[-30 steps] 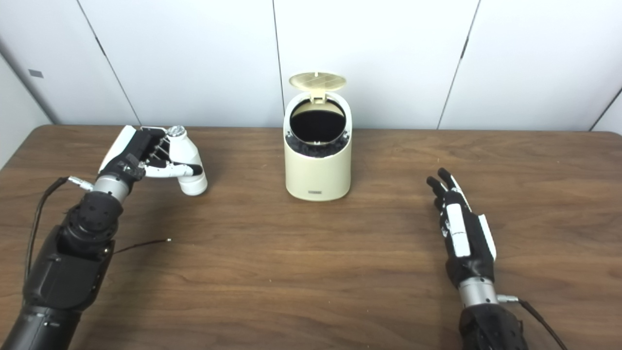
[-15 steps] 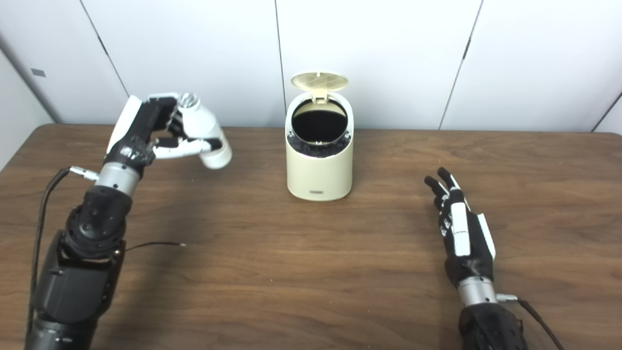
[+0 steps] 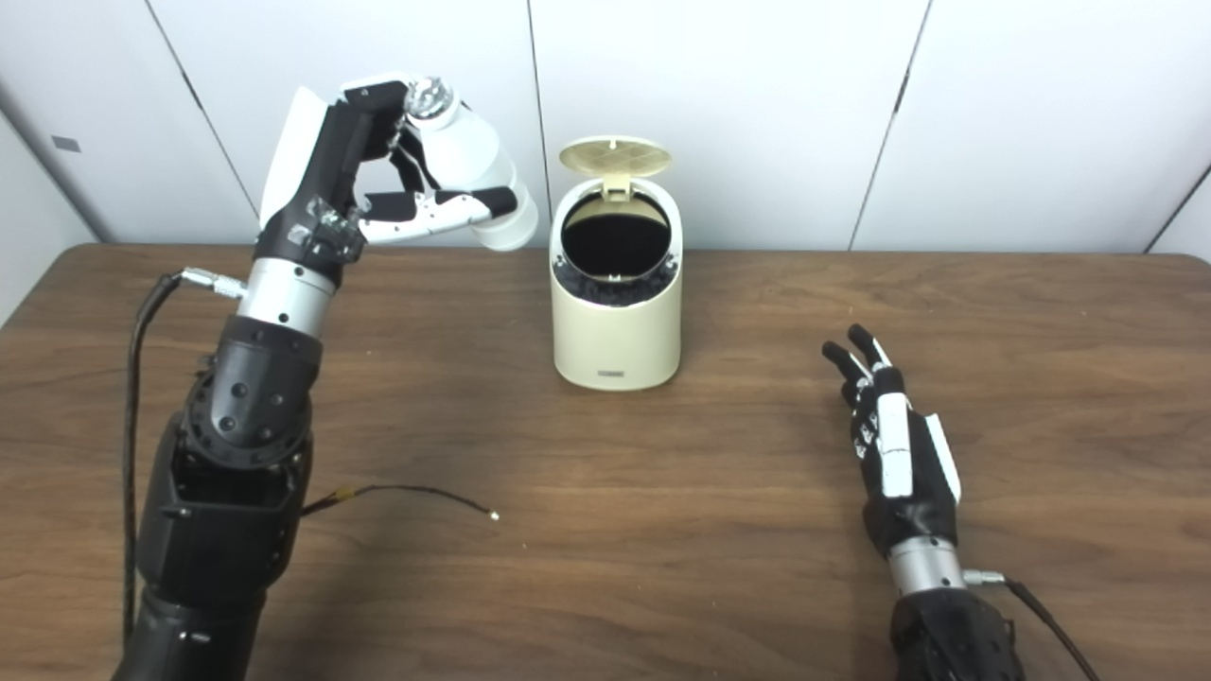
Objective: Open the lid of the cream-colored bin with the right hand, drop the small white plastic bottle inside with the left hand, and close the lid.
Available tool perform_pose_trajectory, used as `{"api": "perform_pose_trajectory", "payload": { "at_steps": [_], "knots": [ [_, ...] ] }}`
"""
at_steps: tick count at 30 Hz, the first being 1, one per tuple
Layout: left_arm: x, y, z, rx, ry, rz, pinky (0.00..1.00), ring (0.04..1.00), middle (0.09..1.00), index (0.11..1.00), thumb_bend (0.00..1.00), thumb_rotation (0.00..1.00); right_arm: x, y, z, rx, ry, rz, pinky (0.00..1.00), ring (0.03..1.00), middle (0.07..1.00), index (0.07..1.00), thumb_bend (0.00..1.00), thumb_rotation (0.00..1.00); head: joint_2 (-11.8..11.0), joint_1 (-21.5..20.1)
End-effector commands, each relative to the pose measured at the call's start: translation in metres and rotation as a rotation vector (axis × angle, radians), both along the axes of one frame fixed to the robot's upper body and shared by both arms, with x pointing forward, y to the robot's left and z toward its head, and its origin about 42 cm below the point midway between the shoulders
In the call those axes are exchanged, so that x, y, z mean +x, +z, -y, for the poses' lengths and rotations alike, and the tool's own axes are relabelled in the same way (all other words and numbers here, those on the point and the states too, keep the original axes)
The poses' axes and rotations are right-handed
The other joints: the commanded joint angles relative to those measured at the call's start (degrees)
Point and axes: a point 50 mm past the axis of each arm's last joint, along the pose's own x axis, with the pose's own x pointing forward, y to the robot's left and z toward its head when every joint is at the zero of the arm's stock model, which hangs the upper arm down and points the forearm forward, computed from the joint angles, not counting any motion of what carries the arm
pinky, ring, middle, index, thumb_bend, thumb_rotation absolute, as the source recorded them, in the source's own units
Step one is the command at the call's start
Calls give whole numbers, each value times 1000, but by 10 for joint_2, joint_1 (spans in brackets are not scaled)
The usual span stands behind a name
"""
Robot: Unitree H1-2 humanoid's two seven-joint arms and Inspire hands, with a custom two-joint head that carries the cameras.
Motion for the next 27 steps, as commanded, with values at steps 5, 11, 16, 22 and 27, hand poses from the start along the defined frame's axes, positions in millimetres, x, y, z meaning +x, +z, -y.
{"api": "perform_pose_trajectory", "payload": {
  "at_steps": [5,11,16,22,27],
  "knots": [
    [-3,30,14,43,-24,174,271,368,479,534,497,0,6,9,-4,-8,5,58,1000,968,879,952,639,998,-3,-1],
    [5,22,22,18,-71,182,268,364,480,537,495,0,7,9,-5,-17,-1,61,1000,964,876,961,642,1000,-4,-2],
    [14,14,27,-1,-91,196,284,368,490,534,496,0,8,8,-7,0,-5,61,1000,967,881,958,638,992,-6,-7],
    [27,6,37,-7,-93,203,300,376,491,511,499,0,8,9,-8,4,-5,61,1000,969,877,957,617,997,-8,-14],
    [37,0,45,-7,-90,211,300,375,487,515,498,0,8,9,-10,10,-7,59,1000,969,880,957,609,987,-10,-21]
  ]
}}
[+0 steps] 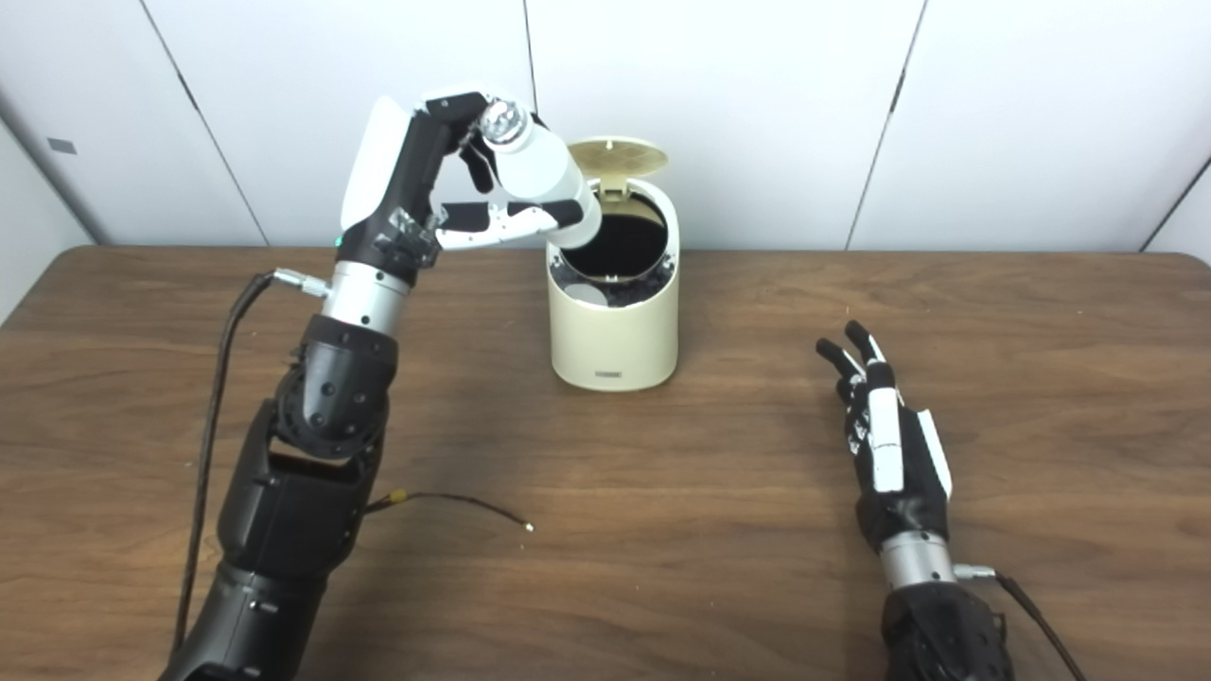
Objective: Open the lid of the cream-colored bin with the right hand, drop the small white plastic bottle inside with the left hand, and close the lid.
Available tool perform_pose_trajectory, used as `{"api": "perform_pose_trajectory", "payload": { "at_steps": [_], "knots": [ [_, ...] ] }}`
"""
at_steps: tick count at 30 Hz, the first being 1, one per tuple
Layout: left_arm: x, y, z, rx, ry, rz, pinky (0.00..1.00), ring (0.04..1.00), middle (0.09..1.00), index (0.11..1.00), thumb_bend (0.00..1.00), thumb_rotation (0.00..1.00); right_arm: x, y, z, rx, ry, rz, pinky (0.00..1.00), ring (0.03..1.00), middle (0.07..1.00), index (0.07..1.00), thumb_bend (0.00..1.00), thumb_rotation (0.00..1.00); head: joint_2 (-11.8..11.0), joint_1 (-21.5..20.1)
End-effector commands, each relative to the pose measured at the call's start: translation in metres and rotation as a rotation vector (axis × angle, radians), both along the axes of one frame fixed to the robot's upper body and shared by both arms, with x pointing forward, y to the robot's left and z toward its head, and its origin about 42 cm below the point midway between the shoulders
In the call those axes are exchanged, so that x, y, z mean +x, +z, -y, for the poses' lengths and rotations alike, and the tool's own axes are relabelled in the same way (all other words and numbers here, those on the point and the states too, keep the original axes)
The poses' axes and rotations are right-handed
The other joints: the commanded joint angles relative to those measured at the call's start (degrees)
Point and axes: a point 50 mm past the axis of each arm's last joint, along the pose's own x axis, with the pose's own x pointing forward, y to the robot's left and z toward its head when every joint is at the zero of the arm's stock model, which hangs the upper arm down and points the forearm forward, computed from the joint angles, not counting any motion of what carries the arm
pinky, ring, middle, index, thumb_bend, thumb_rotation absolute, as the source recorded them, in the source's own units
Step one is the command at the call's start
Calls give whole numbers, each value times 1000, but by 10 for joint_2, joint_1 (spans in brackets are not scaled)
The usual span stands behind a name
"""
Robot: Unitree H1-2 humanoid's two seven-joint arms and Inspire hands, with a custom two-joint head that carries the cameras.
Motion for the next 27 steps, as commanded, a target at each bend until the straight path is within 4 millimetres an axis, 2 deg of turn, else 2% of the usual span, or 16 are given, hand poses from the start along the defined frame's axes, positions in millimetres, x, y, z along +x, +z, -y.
{"api": "perform_pose_trajectory", "payload": {
  "at_steps": [1,11,21,27],
  "knots": [
    [4,26,9,-5,-23,134,307,378,489,515,498,0,5,8,-5,9,5,61,1000,970,883,958,610,988,0,-1],
    [16,21,14,-13,-25,187,333,392,498,506,500,0,6,10,-4,12,-20,73,1000,980,886,967,625,1000,-5,-8],
    [21,17,17,-1,-31,196,361,404,505,498,500,0,8,9,-3,28,-19,81,1000,974,883,963,620,968,-4,-7],
    [21,14,17,-1,-30,197,330,413,500,507,474,0,7,8,-2,22,-14,80,1000,978,888,970,625,970,-2,-6]
  ]
}}
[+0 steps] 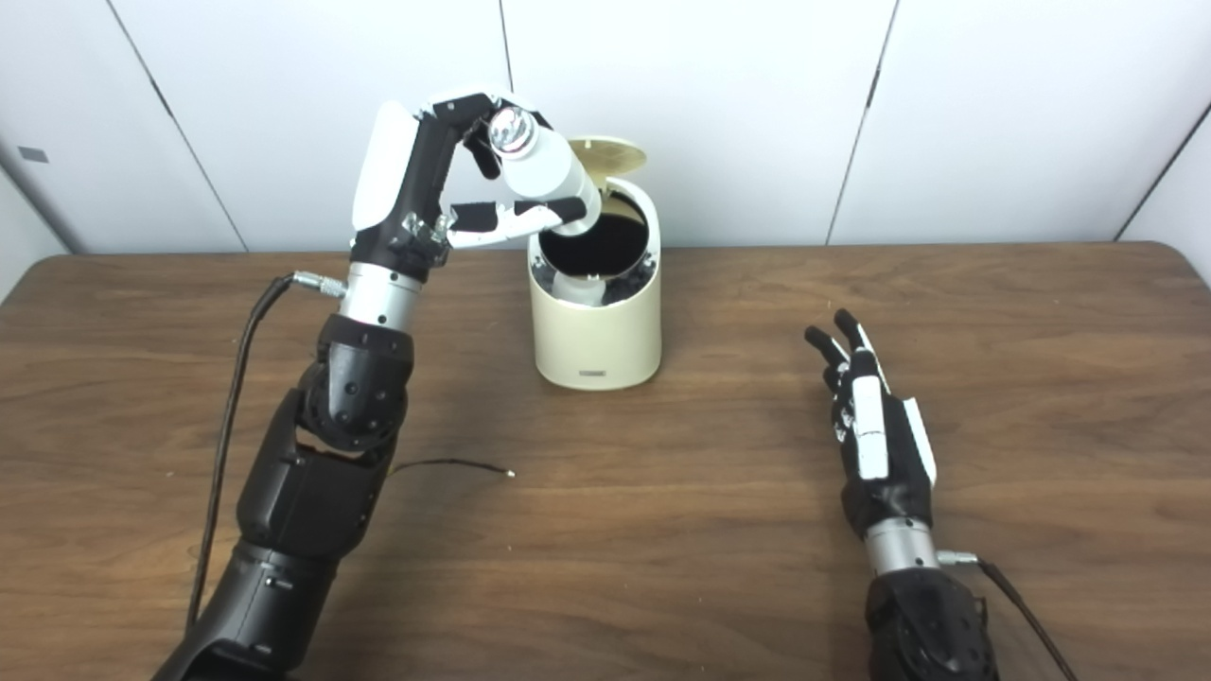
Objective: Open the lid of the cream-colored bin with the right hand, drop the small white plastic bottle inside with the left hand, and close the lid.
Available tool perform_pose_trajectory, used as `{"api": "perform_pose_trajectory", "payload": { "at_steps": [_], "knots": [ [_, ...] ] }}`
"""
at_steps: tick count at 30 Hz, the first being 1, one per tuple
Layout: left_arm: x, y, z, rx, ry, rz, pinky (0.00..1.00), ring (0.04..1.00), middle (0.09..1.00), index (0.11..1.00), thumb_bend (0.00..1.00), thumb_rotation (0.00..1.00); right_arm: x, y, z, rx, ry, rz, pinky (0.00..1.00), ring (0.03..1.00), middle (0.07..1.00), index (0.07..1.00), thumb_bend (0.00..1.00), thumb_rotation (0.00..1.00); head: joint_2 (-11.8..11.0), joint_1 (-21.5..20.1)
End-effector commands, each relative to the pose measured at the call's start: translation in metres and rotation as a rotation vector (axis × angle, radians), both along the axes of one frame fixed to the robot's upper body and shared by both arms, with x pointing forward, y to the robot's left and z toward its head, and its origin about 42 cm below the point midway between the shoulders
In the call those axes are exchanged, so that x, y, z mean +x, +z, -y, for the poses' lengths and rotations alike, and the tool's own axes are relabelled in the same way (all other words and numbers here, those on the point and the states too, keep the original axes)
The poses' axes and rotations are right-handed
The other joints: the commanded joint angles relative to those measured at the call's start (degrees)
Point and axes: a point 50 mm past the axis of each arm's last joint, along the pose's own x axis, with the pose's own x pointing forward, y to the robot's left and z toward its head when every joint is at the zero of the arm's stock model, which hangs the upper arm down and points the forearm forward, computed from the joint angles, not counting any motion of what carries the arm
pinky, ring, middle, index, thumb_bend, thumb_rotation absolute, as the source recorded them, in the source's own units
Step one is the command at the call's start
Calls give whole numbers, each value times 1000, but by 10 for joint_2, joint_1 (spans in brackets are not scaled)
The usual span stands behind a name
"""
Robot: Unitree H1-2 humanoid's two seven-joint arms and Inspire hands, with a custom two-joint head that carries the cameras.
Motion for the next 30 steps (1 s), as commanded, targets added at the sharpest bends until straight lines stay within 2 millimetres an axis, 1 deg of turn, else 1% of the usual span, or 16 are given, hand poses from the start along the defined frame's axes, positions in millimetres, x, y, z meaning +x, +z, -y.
{"api": "perform_pose_trajectory", "payload": {
  "at_steps": [1,10,17,30],
  "knots": [
    [3,28,7,-11,-20,102,329,414,501,507,474,0,4,7,-2,7,6,63,1000,978,888,970,625,971,1,0],
    [1,25,7,-16,-22,100,330,415,502,499,474,0,4,6,-3,0,4,54,1000,982,886,969,618,970,0,-2],
    [4,20,6,-12,-10,94,338,420,508,490,475,0,5,4,-3,-9,6,52,1000,980,883,972,617,993,-1,-3],
    [8,13,11,-7,-6,67,341,413,512,493,475,0,5,7,-4,-12,-3,48,1000,985,897,970,606,1000,2,-6]
  ]
}}
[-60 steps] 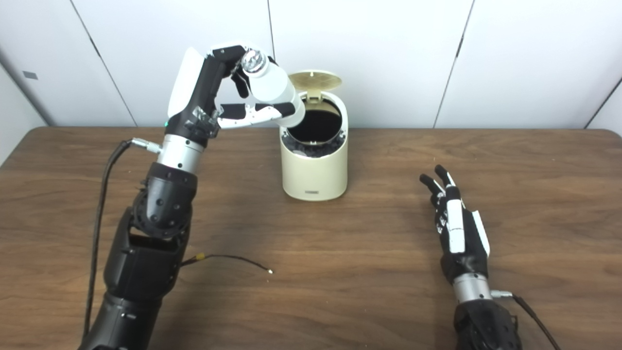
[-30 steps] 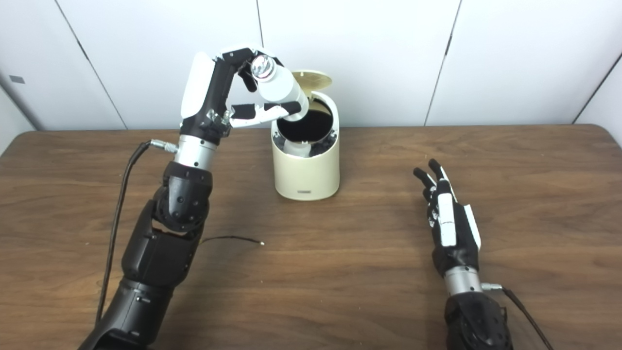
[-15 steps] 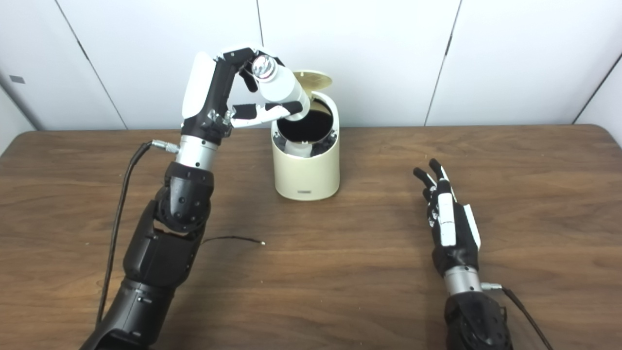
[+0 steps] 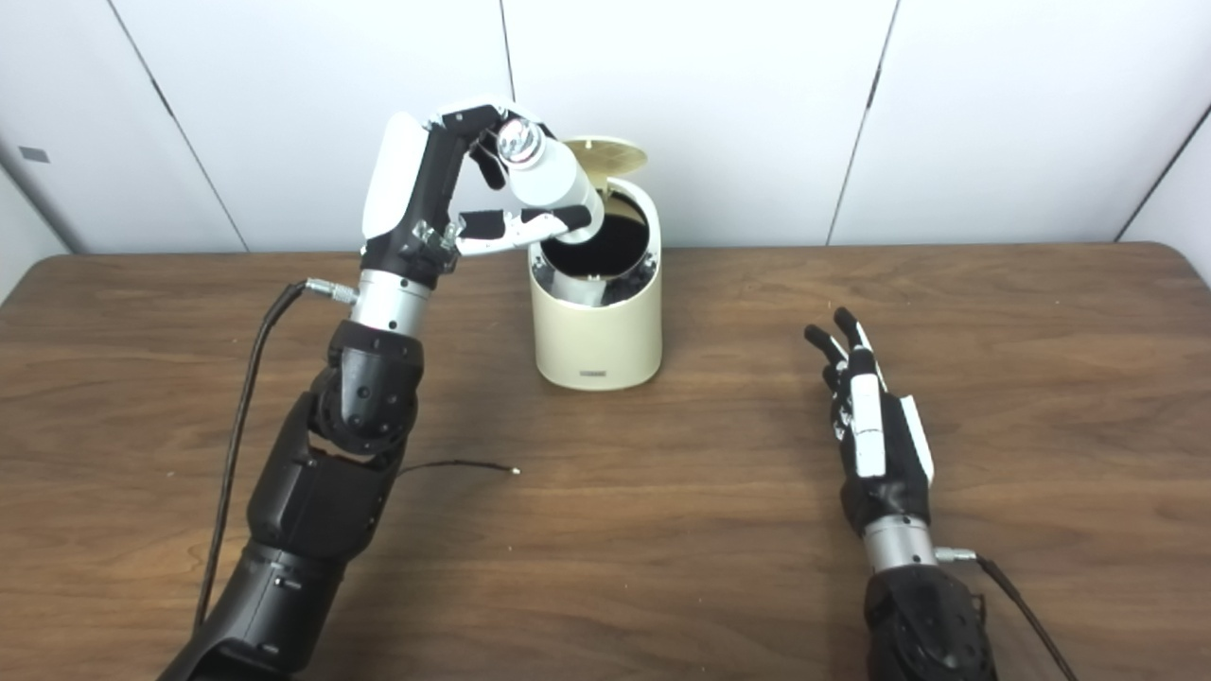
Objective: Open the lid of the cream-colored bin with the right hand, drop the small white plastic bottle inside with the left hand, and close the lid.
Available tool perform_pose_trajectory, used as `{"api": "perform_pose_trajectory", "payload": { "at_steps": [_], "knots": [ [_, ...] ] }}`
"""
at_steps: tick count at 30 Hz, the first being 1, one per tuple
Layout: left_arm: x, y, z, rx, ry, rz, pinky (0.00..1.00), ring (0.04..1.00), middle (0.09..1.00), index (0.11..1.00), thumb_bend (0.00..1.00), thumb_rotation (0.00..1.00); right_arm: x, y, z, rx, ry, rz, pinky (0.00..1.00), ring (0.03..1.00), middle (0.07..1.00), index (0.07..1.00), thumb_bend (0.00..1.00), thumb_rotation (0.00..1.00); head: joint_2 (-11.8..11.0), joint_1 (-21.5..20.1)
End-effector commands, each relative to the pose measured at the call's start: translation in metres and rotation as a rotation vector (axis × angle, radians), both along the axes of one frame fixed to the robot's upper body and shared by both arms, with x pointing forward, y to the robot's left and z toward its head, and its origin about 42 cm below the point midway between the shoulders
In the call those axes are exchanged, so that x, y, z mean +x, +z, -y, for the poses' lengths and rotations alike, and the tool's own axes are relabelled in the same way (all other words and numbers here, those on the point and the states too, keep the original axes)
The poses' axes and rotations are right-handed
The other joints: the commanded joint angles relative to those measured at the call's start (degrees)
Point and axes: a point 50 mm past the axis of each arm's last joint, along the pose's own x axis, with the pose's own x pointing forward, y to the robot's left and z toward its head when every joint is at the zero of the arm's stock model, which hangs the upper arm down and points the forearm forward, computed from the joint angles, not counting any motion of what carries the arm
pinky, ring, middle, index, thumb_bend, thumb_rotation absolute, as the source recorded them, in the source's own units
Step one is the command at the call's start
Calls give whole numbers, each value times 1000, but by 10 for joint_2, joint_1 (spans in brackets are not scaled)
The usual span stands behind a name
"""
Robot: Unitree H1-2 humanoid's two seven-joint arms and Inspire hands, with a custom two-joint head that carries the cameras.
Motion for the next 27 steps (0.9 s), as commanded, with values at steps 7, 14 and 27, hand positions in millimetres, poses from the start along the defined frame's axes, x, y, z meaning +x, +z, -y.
{"api": "perform_pose_trajectory", "payload": {
  "at_steps": [7,14,27],
  "knots": [
    [4,20,7,-4,-16,77,341,416,516,489,475,0,3,7,-2,0,-2,52,1000,980,891,970,591,1000,0,1],
    [5,17,9,-4,-15,62,343,415,515,490,475,0,4,5,-1,0,-2,52,1000,983,893,970,602,1000,0,2],
    [7,7,10,9,-19,36,345,417,519,488,475,0,6,5,-1,11,2,46,1000,981,890,973,600,998,-1,2]
  ]
}}
